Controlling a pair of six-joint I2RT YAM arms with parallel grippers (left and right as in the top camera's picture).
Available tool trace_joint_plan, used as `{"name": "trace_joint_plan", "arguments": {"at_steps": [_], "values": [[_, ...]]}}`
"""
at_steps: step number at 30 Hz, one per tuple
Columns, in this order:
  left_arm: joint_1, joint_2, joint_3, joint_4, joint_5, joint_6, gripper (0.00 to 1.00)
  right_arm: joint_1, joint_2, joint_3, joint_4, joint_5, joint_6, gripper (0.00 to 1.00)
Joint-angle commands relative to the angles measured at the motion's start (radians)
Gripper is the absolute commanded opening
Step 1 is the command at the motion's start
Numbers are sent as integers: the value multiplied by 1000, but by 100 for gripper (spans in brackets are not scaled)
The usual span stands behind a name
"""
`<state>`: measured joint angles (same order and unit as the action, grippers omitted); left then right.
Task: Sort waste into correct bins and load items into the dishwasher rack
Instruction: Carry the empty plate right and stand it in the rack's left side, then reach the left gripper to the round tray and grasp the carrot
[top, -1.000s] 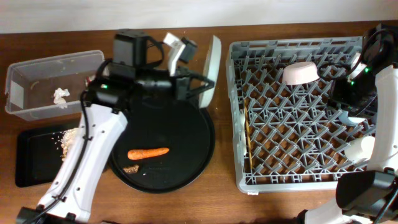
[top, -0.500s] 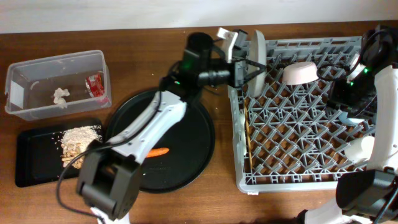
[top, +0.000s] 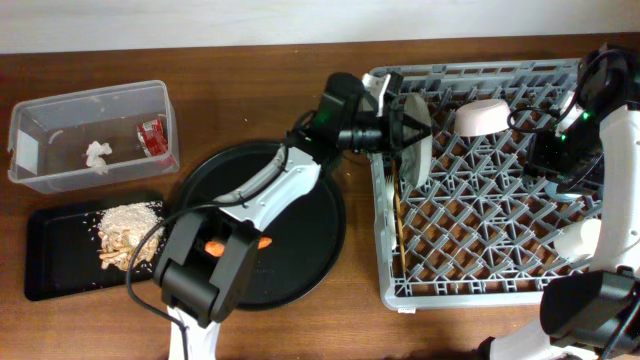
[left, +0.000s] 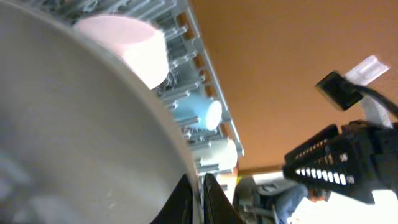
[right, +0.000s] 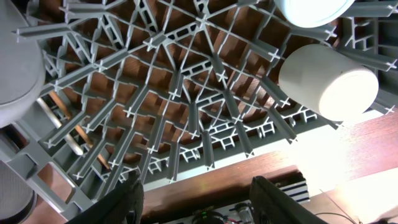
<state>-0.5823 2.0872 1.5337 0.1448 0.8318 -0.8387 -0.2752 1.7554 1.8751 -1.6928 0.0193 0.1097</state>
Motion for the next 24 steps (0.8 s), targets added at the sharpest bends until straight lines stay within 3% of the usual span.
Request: {"name": "trace_joint_plan", "arguments": {"at_steps": [1,2,6,9,15,18,21,24], "values": [[82,6,4,-156,75,77,9,0,3,-3,-2,11,11,58],[99,6,4,-200,84,109,19,0,3,-3,-2,11,11,58],[146,4,4,-316,110,195,33,0,3,-3,-2,12,11,58],[183,-1,4,-365,138,222,50,0,3,-3,-2,12,11,58],[261,-143,4,-490,74,372,97,0,3,-3,-2,12,10,58],[319,-285,4,-747,-151,517,99,0,3,-3,-2,12,10,58],[394,-399,4,-1086,-425,523,99,0,3,-3,-2,12,11,58],[451,-428,4,-1344,-501,523,99,0,3,-3,-2,11,11,58]]}}
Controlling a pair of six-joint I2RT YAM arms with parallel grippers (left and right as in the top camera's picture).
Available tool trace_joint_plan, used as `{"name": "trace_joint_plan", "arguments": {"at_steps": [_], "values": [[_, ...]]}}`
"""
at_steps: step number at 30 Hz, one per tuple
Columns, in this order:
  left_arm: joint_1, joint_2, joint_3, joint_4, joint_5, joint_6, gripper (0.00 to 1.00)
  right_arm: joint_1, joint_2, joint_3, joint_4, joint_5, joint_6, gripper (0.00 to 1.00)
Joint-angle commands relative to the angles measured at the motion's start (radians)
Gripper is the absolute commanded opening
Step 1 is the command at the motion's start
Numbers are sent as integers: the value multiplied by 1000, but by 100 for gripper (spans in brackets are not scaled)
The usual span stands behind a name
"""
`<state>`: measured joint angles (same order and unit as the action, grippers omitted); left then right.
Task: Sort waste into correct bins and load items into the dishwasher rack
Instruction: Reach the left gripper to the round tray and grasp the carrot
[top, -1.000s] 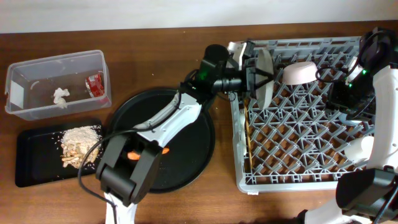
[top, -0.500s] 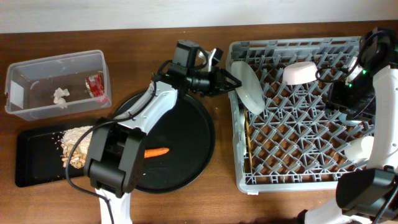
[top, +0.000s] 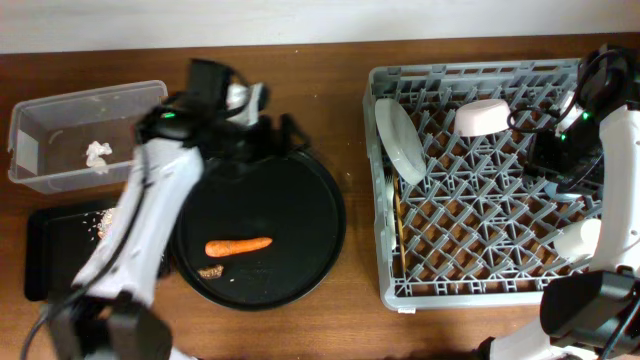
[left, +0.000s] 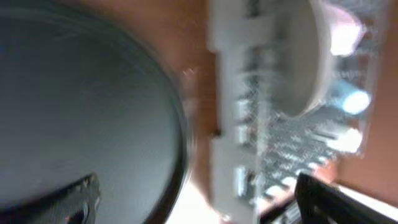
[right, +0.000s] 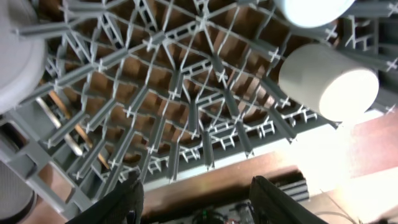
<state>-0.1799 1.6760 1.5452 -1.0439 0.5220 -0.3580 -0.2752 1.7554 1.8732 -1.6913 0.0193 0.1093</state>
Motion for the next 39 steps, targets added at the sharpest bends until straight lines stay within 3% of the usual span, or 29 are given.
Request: {"name": "trace_joint_plan", "arguments": {"at_steps": [1,4,7,9,12,15,19,23,25,29,31,36,39], "values": [[60,-17,-8,-218,-204,41,99,0,3,-2,-3,11,11,58],[69,-16,-46,-354,-205,-58,99,0,3,-2,0,11,11,58],[45,-16,-138,-333,-206,-291,99,0,3,-2,0,3,11,58],[42,-16,-233,-255,-206,-472,99,0,3,-2,0,-5,10,58],[42,-16,-366,-123,-205,-642,99,0,3,-2,0,-7,10,58],[42,-16,-491,20,-212,-742,99,0,3,-2,0,-7,10,58],[43,-16,-590,191,-359,-771,99,0,3,-2,0,-7,10,58],[43,-16,-626,244,-475,-774,98,0,3,-2,0,-7,10,58],[42,-15,-629,261,-534,-774,78,0,3,-2,-1,-7,10,58],[42,-4,-629,262,-560,-771,56,0,3,-2,-3,-7,10,58],[42,-3,-629,261,-558,-770,40,0,3,-2,-3,-7,10,58],[42,-3,-629,262,-555,-771,37,0,3,-2,-3,-7,10,58],[42,-3,-629,262,-555,-770,30,0,3,-2,-3,-7,10,58]]}}
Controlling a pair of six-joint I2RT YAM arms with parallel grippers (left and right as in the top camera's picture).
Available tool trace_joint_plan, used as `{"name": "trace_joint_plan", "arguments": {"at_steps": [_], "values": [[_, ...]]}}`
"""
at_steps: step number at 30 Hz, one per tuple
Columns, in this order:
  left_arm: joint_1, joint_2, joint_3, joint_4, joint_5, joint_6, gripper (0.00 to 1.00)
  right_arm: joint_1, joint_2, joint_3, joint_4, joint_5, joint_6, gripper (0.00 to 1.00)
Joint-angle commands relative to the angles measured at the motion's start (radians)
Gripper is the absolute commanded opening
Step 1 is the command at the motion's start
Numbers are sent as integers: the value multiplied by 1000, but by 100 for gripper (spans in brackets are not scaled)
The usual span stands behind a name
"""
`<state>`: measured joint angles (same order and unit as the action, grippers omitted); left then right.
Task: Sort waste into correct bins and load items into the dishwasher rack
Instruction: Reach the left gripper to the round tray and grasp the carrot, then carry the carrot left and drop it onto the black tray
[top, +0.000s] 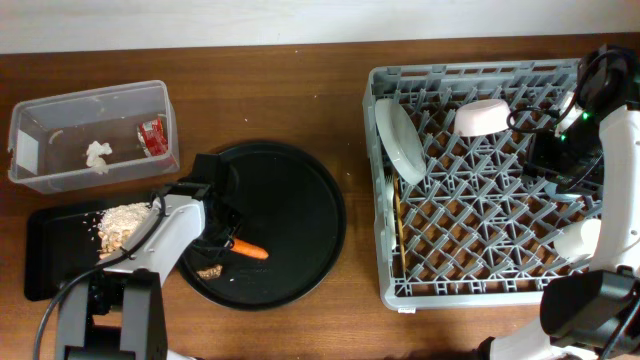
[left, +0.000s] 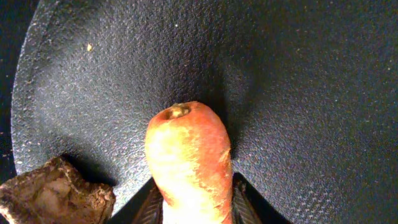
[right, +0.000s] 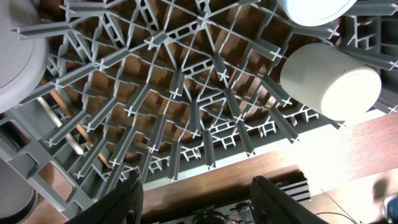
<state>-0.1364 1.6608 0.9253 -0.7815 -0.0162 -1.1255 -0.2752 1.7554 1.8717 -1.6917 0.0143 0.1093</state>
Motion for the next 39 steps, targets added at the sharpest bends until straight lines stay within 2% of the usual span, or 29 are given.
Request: {"name": "trace_joint_plan", "arguments": {"at_steps": [1,6,13,17,20,26,33,34,39], "values": [[-1,13,-9,-2,-16,2,29,0,3,0,-3,-2,10,58],[13,10,10,-5,-18,122,21,0,3,0,-3,-2,10,58],[152,-132,126,-73,-19,314,21,0,3,0,-3,-2,10,58],[284,-240,127,-74,-72,314,21,0,3,0,-4,-2,10,58],[401,-256,126,-74,-147,314,22,0,3,0,-5,-2,10,58],[612,-197,126,-60,-162,312,22,0,3,0,-7,-3,10,58],[705,-45,126,10,-166,313,22,0,3,0,-7,-3,10,58],[709,-32,126,11,-165,313,23,0,3,0,-7,-2,10,58],[717,-1,126,6,-176,313,43,0,3,0,-7,-2,10,58]]}}
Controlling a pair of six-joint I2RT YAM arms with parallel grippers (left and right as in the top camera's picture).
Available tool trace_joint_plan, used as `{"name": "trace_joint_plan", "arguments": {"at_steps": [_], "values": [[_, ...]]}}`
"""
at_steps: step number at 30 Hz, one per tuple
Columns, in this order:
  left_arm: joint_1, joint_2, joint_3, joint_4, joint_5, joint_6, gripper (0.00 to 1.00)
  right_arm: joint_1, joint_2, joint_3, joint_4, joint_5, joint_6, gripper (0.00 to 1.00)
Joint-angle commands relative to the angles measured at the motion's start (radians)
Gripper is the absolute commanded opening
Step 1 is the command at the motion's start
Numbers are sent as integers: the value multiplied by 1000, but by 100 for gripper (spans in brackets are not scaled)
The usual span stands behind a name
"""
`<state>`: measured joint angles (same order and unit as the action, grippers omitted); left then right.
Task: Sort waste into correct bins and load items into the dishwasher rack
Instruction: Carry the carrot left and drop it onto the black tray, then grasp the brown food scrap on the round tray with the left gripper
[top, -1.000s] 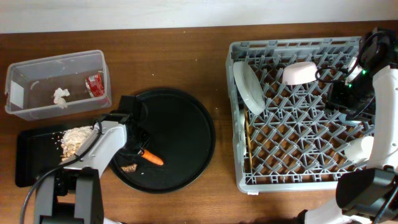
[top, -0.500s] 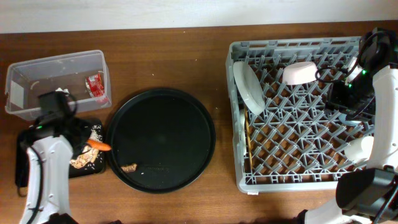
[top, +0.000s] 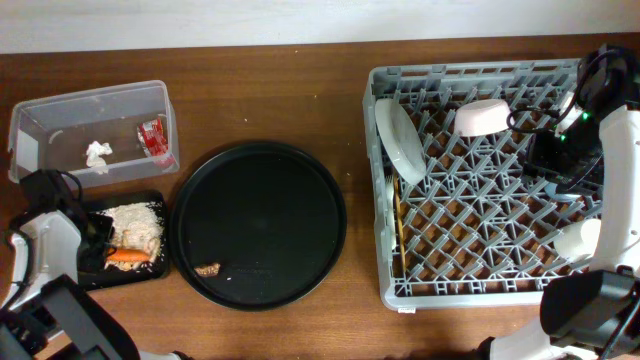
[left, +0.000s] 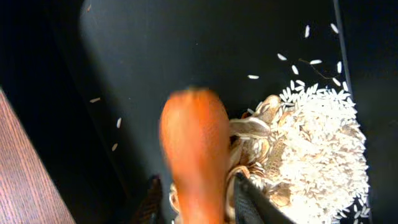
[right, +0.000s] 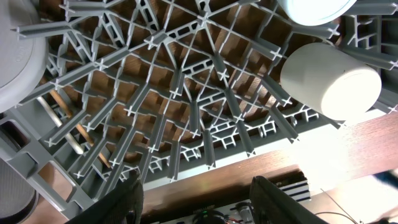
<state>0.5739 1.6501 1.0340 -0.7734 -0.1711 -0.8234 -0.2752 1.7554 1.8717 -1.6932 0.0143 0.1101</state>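
My left gripper (top: 108, 256) is over the black rectangular tray (top: 60, 212) at the table's left, shut on an orange carrot (left: 194, 146). The carrot (top: 130, 256) sits low beside the heap of rice and scraps (left: 311, 149). A dark finger (left: 252, 200) presses each side of it. The round black plate (top: 260, 200) holds only a brown scrap (top: 208, 269). My right gripper (right: 202, 208) hangs open over the grey dishwasher rack (top: 480, 290), holding nothing.
A clear bin (top: 60, 110) at the back left holds a white tissue (top: 97, 153) and a red wrapper (top: 152, 138). The rack carries a white plate (top: 400, 140), a pink bowl (top: 482, 116) and a white cup (right: 328, 81). Utensils lie along the rack's left side.
My left gripper, then shut on the carrot on the round black plate, is now over the rectangular tray at the left with the carrot still in it. The right arm has not moved.
My left gripper first held the white plate at the rack's left end. Then the plate stood in the rack and the arm was back by the round plate, where the carrot lay. Then it gripped the carrot, which is now over the rice tray.
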Motion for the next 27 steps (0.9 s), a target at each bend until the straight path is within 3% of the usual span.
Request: {"name": "trace_joint_plan", "arguments": {"at_steps": [1,3,5,8,11,15,18,22,27], "values": [[6,10,17,-2,-21,11,47,0,3,0,-6,-2,10,58],[6,10,17,-6,-20,11,59,0,3,0,-6,-3,10,58],[6,8,17,-23,-16,11,65,0,3,0,-6,-3,10,58],[5,-16,31,-35,70,70,69,0,3,0,-6,-3,10,58],[-15,-75,48,-35,286,181,71,0,3,0,-6,-3,10,59],[-150,-167,48,-86,442,346,72,0,3,0,-5,-3,10,58],[-327,-171,45,-174,433,440,73,0,3,0,-5,-3,10,59],[-577,-147,4,-216,393,443,75,0,3,0,-6,-3,10,58],[-690,-112,-47,-236,268,356,75,0,3,0,-5,-3,10,58]]}}
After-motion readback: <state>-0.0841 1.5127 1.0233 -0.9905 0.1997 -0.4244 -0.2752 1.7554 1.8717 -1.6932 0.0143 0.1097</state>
